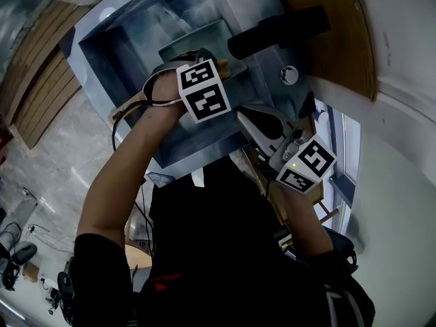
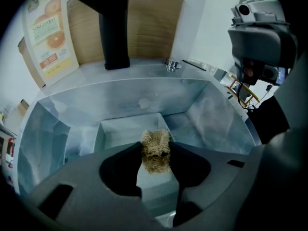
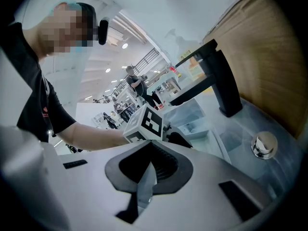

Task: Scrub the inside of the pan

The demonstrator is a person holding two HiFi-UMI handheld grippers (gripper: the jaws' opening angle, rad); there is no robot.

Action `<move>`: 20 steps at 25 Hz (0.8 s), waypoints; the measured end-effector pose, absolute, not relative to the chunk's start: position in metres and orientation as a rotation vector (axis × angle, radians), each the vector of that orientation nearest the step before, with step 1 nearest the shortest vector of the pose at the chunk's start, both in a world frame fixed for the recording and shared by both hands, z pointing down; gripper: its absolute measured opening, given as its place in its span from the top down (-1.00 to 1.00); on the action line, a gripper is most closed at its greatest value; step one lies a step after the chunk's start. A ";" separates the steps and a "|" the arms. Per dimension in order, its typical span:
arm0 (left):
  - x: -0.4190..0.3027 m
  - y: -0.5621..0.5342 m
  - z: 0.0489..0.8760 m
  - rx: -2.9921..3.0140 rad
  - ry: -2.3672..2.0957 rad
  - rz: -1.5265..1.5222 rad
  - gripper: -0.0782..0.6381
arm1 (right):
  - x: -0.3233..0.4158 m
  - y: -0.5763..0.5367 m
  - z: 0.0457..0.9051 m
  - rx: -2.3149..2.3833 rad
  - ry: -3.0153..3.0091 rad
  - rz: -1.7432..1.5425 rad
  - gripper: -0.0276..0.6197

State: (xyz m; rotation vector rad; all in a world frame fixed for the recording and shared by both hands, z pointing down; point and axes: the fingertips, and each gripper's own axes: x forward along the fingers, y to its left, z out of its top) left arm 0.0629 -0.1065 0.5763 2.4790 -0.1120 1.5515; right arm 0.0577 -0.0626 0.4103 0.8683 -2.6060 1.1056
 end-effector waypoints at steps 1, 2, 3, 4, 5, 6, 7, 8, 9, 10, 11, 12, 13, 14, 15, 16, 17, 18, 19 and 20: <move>0.060 -0.106 0.573 2.484 -0.118 1.537 0.29 | 0.057 -0.063 0.409 0.867 -2.609 1.100 0.90; 0.057 -0.105 0.568 2.488 -0.126 1.516 0.29 | 0.055 -0.063 0.408 0.866 -2.611 1.094 0.90; 0.052 -0.104 0.562 2.491 -0.138 1.491 0.29 | 0.054 -0.063 0.406 0.866 -2.614 1.087 0.90; 0.047 -0.104 0.556 2.493 -0.155 1.465 0.29 | 0.053 -0.063 0.405 0.866 -2.616 1.080 0.90; 0.042 -0.105 0.548 2.497 -0.176 1.440 0.29 | 0.051 -0.062 0.403 0.864 -2.618 1.074 0.90; 0.035 -0.106 0.540 2.501 -0.201 1.418 0.29 | 0.049 -0.062 0.402 0.863 -2.621 1.068 0.90; 0.028 -0.107 0.532 2.507 -0.226 1.400 0.29 | 0.047 -0.061 0.401 0.861 -2.624 1.063 0.90; 0.022 -0.108 0.524 2.513 -0.250 1.386 0.29 | 0.045 -0.061 0.399 0.859 -2.627 1.057 0.90; 0.015 -0.108 0.516 2.520 -0.272 1.373 0.29 | 0.043 -0.060 0.397 0.859 -2.631 1.051 0.90; 0.008 -0.109 0.508 2.527 -0.295 1.357 0.29 | 0.041 -0.059 0.395 0.858 -2.636 1.046 0.90; 0.001 -0.109 0.499 2.535 -0.319 1.337 0.29 | 0.039 -0.059 0.393 0.857 -2.640 1.040 0.90; -0.005 -0.108 0.490 2.544 -0.344 1.313 0.29 | 0.036 -0.058 0.391 0.856 -2.644 1.034 0.90; -0.012 -0.108 0.480 2.554 -0.370 1.283 0.29 | 0.034 -0.057 0.389 0.854 -2.648 1.027 0.90; -0.017 -0.107 0.469 2.566 -0.396 1.249 0.29 | 0.031 -0.057 0.386 0.853 -2.654 1.020 0.90; -0.023 -0.106 0.459 2.579 -0.421 1.215 0.29 | 0.029 -0.057 0.383 0.853 -2.660 1.012 0.90; -0.028 -0.105 0.449 2.593 -0.445 1.180 0.29 | 0.026 -0.057 0.380 0.853 -2.665 1.004 0.90; -0.032 -0.104 0.439 2.609 -0.467 1.146 0.29 | 0.024 -0.057 0.377 0.853 -2.671 0.995 0.90; -0.035 -0.103 0.430 2.627 -0.488 1.112 0.29 | 0.022 -0.057 0.374 0.853 -2.676 0.987 0.90; -0.039 -0.102 0.421 2.644 -0.507 1.080 0.29 | 0.020 -0.057 0.371 0.853 -2.681 0.978 0.90; -0.042 -0.101 0.413 2.654 -0.529 1.050 0.29 | 0.019 -0.057 0.368 0.854 -2.686 0.969 0.90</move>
